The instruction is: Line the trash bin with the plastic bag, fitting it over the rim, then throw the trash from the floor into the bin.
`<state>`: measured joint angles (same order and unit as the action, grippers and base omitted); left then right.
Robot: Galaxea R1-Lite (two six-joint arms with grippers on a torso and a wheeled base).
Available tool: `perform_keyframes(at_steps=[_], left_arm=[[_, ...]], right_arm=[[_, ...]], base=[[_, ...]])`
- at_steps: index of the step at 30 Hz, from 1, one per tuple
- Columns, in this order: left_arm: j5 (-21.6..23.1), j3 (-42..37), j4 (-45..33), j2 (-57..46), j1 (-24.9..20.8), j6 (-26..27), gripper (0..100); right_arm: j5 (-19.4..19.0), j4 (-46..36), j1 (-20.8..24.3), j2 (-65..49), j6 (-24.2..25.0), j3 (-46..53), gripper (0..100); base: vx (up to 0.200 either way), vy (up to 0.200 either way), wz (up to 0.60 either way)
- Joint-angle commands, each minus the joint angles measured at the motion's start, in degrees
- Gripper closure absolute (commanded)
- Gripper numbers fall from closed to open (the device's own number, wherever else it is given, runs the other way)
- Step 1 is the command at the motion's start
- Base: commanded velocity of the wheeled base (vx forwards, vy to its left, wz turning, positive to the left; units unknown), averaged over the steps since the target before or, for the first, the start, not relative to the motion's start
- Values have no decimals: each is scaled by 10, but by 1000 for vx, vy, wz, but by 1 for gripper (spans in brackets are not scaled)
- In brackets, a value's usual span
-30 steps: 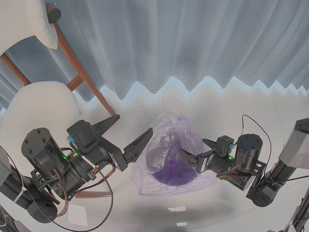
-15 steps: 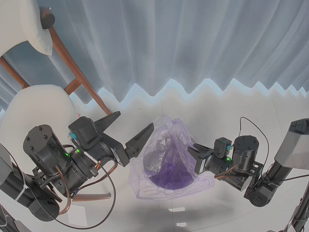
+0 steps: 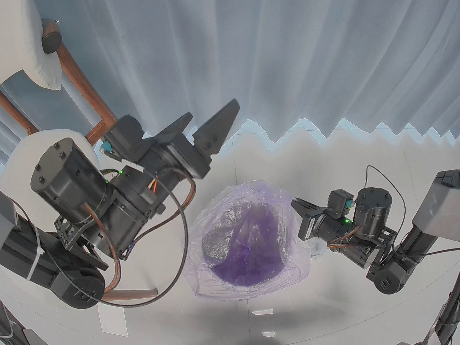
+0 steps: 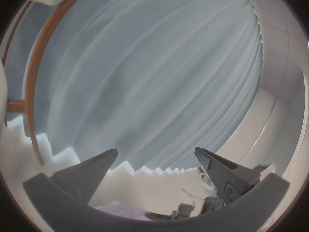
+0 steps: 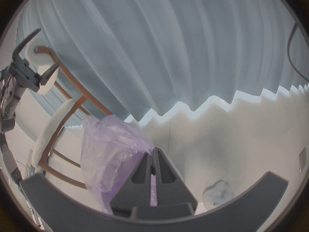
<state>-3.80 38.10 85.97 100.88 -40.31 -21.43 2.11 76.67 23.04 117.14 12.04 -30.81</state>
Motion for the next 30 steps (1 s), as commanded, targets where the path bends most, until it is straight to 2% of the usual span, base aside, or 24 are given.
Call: perform_keyframes(at_steps=[1, 5, 17, 22, 26, 27, 30], left_arm=[[-1, 60, -1, 8, -15, -68, 0], [15, 74, -2, 6, -20, -150, 0], [219, -83, -8, -4, -9, -167, 0], [314, -124, -68, -31, 39, -172, 0], [320, -129, -126, -50, 52, -143, 0], [319, -130, -170, -52, 59, -86, 0], [311, -145, -221, -47, 72, 24, 0]], right_arm=[[-40, -2, -46, -2, 24, -24, 100], [-61, -3, -71, 1, 47, -47, 100], [-102, -1, -107, 39, 156, -108, 100], [-117, -3, -120, 56, 192, -122, 100], [-129, -3, -124, 63, 194, -121, 100], [-129, -1, -125, 67, 194, -121, 100], [-129, 0, -124, 69, 194, -118, 100]], base=[[0, 0, 0], [0, 0, 0], [0, 0, 0], [0, 0, 0], [0, 0, 0], [0, 0, 0], [0, 0, 0]])
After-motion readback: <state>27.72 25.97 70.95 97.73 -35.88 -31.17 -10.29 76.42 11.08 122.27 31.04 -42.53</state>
